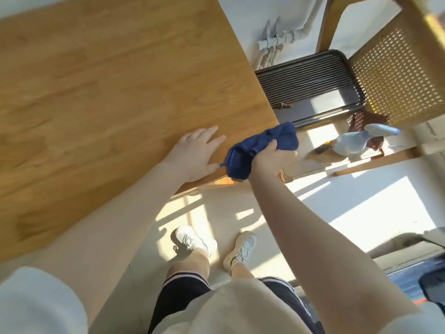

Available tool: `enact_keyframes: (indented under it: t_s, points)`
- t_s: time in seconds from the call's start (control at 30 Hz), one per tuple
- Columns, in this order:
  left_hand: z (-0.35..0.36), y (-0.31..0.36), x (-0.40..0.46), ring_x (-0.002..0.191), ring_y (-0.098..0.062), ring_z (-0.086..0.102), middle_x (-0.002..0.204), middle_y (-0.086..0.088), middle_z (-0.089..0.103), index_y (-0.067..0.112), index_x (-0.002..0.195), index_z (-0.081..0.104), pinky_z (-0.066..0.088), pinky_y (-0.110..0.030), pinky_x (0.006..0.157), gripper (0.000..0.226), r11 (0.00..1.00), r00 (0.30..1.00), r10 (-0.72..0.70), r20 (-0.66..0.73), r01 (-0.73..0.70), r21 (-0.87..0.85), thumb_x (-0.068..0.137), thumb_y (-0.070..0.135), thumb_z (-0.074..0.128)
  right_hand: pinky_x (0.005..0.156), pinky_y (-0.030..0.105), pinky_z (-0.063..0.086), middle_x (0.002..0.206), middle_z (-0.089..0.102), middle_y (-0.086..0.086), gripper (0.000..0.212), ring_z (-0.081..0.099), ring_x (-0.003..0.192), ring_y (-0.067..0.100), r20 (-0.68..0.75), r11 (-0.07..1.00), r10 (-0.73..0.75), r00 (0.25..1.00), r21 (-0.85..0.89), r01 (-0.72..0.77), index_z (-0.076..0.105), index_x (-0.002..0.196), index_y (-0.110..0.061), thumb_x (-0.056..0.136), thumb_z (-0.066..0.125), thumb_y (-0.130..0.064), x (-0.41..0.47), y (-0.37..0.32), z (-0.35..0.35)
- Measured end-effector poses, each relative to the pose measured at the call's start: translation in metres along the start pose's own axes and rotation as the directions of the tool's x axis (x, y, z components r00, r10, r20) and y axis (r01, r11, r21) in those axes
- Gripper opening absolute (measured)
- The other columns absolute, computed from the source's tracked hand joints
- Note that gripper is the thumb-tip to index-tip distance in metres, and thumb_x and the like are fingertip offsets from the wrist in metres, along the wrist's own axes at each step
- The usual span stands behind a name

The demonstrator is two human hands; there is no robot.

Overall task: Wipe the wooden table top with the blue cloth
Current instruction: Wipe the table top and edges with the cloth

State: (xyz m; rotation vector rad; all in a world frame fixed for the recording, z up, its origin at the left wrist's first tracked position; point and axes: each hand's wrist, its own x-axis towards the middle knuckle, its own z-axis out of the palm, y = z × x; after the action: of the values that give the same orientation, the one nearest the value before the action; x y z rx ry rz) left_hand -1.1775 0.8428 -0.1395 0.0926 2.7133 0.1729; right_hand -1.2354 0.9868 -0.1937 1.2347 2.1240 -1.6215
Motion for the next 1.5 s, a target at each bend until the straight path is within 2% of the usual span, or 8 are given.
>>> enact_keyframes:
  t_s: [0.1,0.2,0.3,0.5,0.7,0.9,1.27,1.5]
  points:
    - [0.003,0.004,0.015,0.145,-0.021,0.002,0.159,-0.002,-0.002,0.024,0.15,0.014,0.007,-0.038,0.116,0.076,0.998,0.999,-0.037,-0.033,0.035,-0.059,0.089,0.049,0.052,0.085,0.029,0.037,0.108,0.058,0.007,0.037,0.053,0.1,0.023,0.111,0.965,-0.227,0.967,-0.107,0.239,0.04,0.132,-0.009,0.097,0.04,-0.023,0.045,-0.032,-0.017]
    - [-0.004,0.005,0.039,0.145,-0.022,0.001,0.159,-0.001,-0.004,0.025,0.15,0.011,0.01,-0.041,0.116,0.083,0.989,0.993,-0.103,-0.064,0.095,-0.113,0.086,0.057,0.052,0.083,0.032,0.038,0.109,0.056,0.008,0.045,0.051,0.103,0.025,0.421,0.947,-0.117,0.899,-0.226,0.229,0.033,0.138,-0.012,0.097,0.039,-0.03,0.077,-0.054,-0.017]
    - [-0.015,0.003,0.063,0.145,-0.024,0.001,0.159,-0.002,-0.006,0.025,0.15,0.005,0.011,-0.043,0.116,0.1,0.972,0.978,-0.201,-0.053,0.193,-0.131,0.076,0.068,0.055,0.08,0.034,0.037,0.105,0.053,0.007,0.047,0.051,0.1,0.024,0.425,0.891,-0.119,0.897,-0.354,0.286,0.037,0.126,-0.011,0.096,0.036,-0.047,0.076,-0.061,-0.011]
    - [-0.034,-0.003,0.105,0.146,-0.026,-0.006,0.157,-0.012,-0.014,0.018,0.149,-0.009,0.0,-0.041,0.117,0.135,0.989,0.991,-0.129,0.029,0.127,0.081,0.053,0.08,0.063,0.068,0.032,0.035,0.094,0.055,0.001,0.042,0.051,0.081,0.019,0.582,0.441,-0.441,0.683,-0.522,0.73,0.042,0.114,-0.014,0.093,0.04,-0.05,0.06,-0.048,-0.014]
    - [-0.041,0.003,0.112,0.146,-0.026,-0.004,0.157,-0.013,-0.014,0.018,0.149,-0.008,0.001,-0.039,0.118,0.135,0.985,0.986,-0.151,0.075,0.144,0.09,0.053,0.076,0.067,0.072,0.035,0.037,0.116,0.056,0.012,0.051,0.057,0.1,0.032,0.641,0.387,-0.461,0.613,-0.477,0.789,0.04,0.12,-0.01,0.093,0.037,-0.053,0.081,-0.099,0.062]
    - [-0.045,0.013,0.113,0.146,-0.026,-0.006,0.157,-0.011,-0.015,0.018,0.149,-0.009,0.005,-0.039,0.118,0.132,0.977,0.971,-0.21,0.112,0.205,0.049,0.058,0.065,0.073,0.082,0.03,0.038,0.14,0.038,0.015,0.066,0.05,0.116,0.028,0.807,0.367,-0.416,0.419,-0.273,0.889,0.018,0.145,-0.01,0.094,0.041,-0.045,0.085,-0.071,0.011]
    - [-0.039,0.018,0.105,0.141,-0.026,-0.024,0.153,-0.005,-0.028,0.013,0.147,-0.016,-0.019,-0.039,0.109,0.139,0.914,0.914,-0.4,0.075,0.39,0.113,0.054,0.075,0.066,0.09,0.042,0.04,0.146,0.029,0.019,0.071,0.045,0.12,0.039,0.847,0.439,-0.298,0.44,-0.287,0.851,0.012,0.146,-0.01,0.094,0.037,-0.052,0.102,-0.139,0.101]
    - [-0.034,0.021,0.098,0.142,-0.027,-0.022,0.151,-0.006,-0.033,0.023,0.147,-0.017,-0.012,-0.045,0.114,0.14,0.832,0.828,-0.553,0.092,0.554,0.023,0.05,0.076,0.068,0.09,0.041,0.042,0.155,0.009,0.015,0.077,0.038,0.127,0.037,0.897,0.331,-0.29,0.334,-0.234,0.914,-0.004,0.148,-0.012,0.095,0.037,-0.048,0.103,-0.113,0.059]
